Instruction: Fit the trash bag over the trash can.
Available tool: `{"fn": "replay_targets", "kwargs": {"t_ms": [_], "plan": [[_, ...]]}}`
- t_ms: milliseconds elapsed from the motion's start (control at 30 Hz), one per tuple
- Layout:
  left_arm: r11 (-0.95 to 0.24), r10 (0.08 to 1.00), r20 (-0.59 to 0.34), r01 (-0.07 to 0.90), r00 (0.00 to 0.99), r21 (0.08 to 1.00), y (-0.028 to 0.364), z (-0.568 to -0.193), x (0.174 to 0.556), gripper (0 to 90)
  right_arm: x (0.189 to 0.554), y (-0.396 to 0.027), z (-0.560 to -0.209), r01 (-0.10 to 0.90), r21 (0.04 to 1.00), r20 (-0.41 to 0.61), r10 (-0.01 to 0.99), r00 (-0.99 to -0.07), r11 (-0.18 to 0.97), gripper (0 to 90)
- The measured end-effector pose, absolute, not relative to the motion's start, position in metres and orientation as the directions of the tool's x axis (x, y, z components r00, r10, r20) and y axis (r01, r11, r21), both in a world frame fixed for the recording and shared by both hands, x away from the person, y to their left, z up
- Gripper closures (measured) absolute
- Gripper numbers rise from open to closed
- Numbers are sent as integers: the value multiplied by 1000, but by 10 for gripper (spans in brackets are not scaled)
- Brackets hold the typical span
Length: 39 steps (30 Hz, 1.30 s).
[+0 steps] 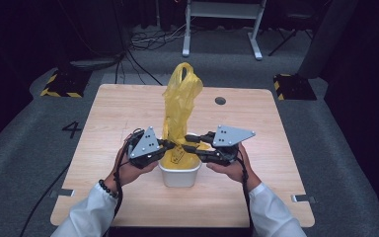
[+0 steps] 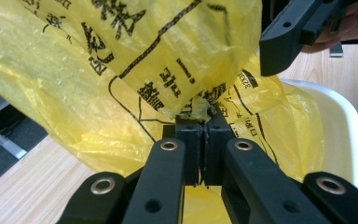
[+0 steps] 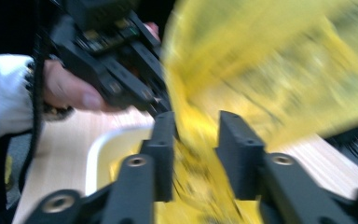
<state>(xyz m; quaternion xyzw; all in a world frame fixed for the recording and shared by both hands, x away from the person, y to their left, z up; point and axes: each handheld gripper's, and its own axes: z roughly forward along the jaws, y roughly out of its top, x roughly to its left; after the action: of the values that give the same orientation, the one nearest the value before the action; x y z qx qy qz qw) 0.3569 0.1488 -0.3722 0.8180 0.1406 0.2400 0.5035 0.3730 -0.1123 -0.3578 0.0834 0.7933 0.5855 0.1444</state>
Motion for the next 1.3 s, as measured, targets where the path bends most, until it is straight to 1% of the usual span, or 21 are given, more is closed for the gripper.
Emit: {"fn": "replay_targets", "kwargs": {"t_ms": [100,233,300,333,500,600,700,767,867,967,1067,1133,1167,1233,1300], "plan": [[-453,468,251,-14,847,891,152,-373,356,883,374,-125,-363,6,946,-105,325,-940,323,610],[-456,465,256,-18,848,890,154,-373,353,883,377,-135,-370,57,924,-91,362,-928,378,643],[-455,460,257,-23,850,890,156,-374,351,882,379,-135,-373,97,911,-63,368,-928,401,653],[-454,459,256,-22,851,891,156,-374,350,882,380,-134,-375,106,907,-56,365,-929,409,677],[-445,460,245,-17,853,895,160,-376,348,878,381,-125,-376,111,892,-57,353,-934,439,773],[-432,456,231,-12,859,902,162,-377,348,864,382,-115,-377,118,870,-59,339,-939,479,808],[-433,453,230,-13,861,901,162,-378,346,860,383,-105,-377,127,842,-70,339,-938,524,826],[-440,446,233,-15,864,898,162,-379,345,861,384,-98,-379,132,825,-71,332,-941,549,822],[-448,443,238,-16,864,894,161,-381,344,866,385,-92,-382,130,815,-76,326,-942,565,794],[-451,442,232,-9,867,892,162,-383,343,871,384,-94,-382,124,829,-82,339,-937,545,700],[-458,440,237,-10,866,889,161,-385,343,872,381,-104,-379,125,861,-62,347,-936,492,595],[-470,437,241,-9,866,883,159,-387,342,872,379,-112,-375,119,881,-61,358,-932,457,567],[-473,436,245,-11,866,881,157,-387,342,871,377,-115,-372,115,892,-59,365,-929,437,539],[-485,431,252,-13,866,875,155,-389,342,870,373,-119,-366,96,915,-55,358,-932,392,519],[-485,434,252,-12,865,875,153,-390,342,868,368,-121,-359,73,931,-68,368,-927,357,471]]}}
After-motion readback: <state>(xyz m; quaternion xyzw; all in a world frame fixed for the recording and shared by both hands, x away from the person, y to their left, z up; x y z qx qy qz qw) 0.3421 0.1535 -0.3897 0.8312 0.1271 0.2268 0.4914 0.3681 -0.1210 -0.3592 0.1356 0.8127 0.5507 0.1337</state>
